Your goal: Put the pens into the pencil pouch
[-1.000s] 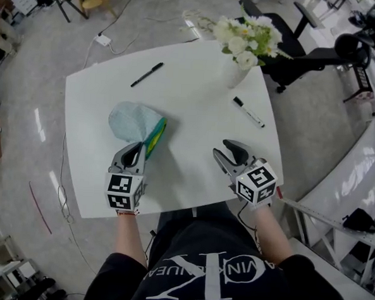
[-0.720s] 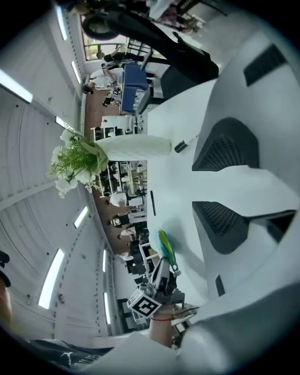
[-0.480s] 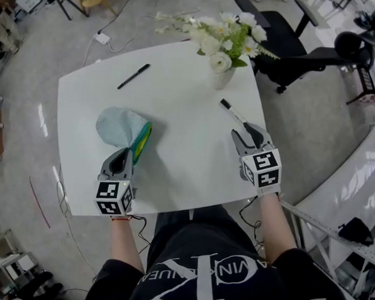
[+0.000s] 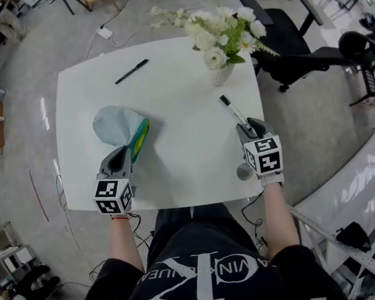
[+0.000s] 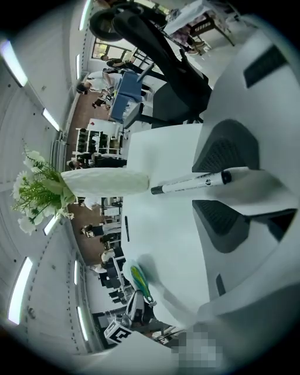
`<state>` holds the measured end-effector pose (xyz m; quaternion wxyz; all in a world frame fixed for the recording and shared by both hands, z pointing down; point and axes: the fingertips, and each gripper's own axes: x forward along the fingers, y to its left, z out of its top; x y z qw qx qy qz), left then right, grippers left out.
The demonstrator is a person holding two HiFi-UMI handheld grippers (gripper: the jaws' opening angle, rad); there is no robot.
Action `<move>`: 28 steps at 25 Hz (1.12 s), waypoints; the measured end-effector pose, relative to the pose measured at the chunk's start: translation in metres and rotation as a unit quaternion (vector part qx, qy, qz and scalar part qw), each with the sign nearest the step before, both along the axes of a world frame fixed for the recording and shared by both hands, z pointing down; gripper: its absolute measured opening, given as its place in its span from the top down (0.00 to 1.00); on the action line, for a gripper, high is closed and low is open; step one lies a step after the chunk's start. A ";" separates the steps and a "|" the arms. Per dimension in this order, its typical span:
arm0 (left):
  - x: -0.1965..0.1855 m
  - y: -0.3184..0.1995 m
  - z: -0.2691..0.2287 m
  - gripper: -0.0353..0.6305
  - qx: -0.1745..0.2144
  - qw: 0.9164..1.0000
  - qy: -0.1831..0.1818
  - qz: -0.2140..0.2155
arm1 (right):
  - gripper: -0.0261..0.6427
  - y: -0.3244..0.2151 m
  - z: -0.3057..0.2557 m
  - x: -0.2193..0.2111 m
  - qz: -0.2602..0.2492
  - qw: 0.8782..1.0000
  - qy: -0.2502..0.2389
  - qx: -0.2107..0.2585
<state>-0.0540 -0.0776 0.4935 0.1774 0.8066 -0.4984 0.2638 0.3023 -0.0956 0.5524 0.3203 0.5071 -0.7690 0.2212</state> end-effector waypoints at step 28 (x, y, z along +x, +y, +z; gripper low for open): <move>-0.013 0.000 -0.003 0.94 0.003 0.999 0.025 -0.020 | 0.85 0.045 -0.054 -0.205 -0.236 0.961 -0.145 0.012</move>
